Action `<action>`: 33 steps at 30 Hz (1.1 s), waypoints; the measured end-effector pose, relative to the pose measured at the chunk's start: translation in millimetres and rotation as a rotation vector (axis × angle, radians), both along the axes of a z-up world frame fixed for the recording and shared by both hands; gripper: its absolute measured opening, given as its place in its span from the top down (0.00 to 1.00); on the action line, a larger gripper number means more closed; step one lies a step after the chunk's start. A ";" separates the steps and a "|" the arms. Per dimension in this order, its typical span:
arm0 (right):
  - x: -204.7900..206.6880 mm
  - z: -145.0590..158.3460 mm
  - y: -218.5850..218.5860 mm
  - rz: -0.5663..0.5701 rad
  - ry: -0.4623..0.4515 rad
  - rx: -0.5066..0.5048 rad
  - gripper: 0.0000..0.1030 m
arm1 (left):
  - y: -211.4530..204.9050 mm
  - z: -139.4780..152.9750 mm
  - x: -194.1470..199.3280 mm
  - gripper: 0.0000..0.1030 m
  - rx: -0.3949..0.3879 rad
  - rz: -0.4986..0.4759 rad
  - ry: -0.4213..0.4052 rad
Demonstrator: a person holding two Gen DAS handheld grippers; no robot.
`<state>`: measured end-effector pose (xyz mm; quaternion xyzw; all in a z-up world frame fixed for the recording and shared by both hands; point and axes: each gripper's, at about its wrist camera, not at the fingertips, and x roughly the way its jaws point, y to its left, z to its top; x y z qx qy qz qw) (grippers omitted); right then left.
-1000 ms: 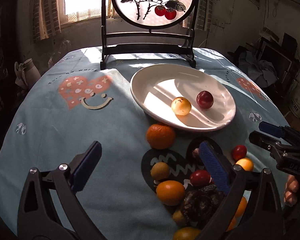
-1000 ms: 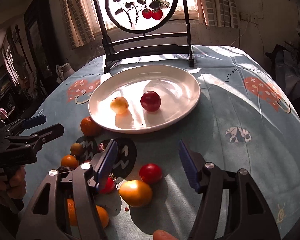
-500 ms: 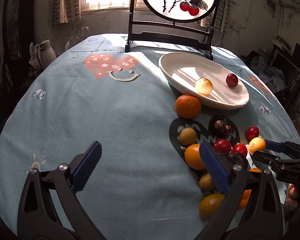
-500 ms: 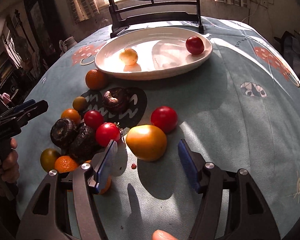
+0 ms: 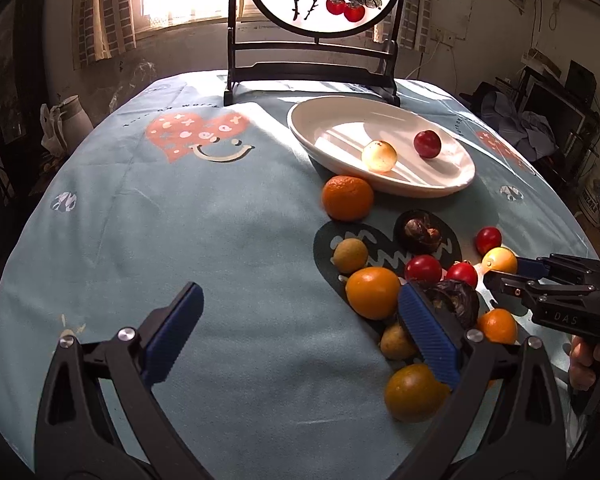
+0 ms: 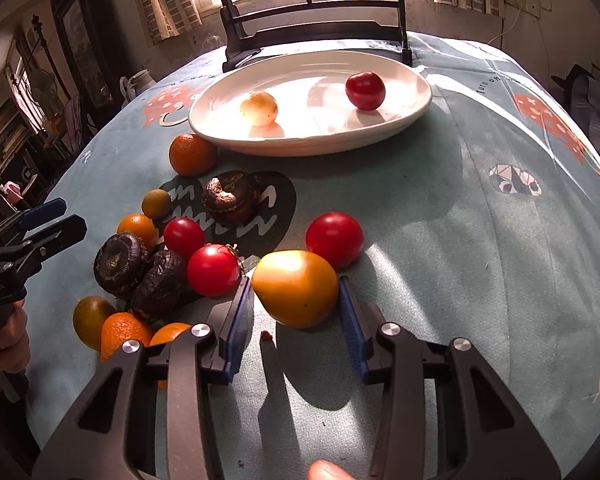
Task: Organize fruits
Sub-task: 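Grasp the yellow-orange tomato with the right gripper while the left gripper grasps a yellow citrus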
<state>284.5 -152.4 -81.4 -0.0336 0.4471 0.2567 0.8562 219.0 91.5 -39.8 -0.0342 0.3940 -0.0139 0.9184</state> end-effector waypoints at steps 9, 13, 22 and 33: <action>2.8 9.5 -11.9 -0.028 0.000 0.070 0.59 | -40.2 -4.2 -45.4 0.16 0.012 -0.453 -0.003; 2.0 9.2 -10.4 -0.025 -0.005 0.062 0.59 | -45.1 -15.7 -39.8 0.33 0.015 -0.468 0.056; 1.9 9.2 -10.3 -0.024 -0.004 0.058 0.59 | -48.1 -31.2 -31.0 0.46 0.010 -0.466 0.121; 1.2 9.6 -9.0 -0.019 -0.007 0.058 0.59 | -39.8 -27.5 -28.7 0.59 -0.049 -0.461 0.113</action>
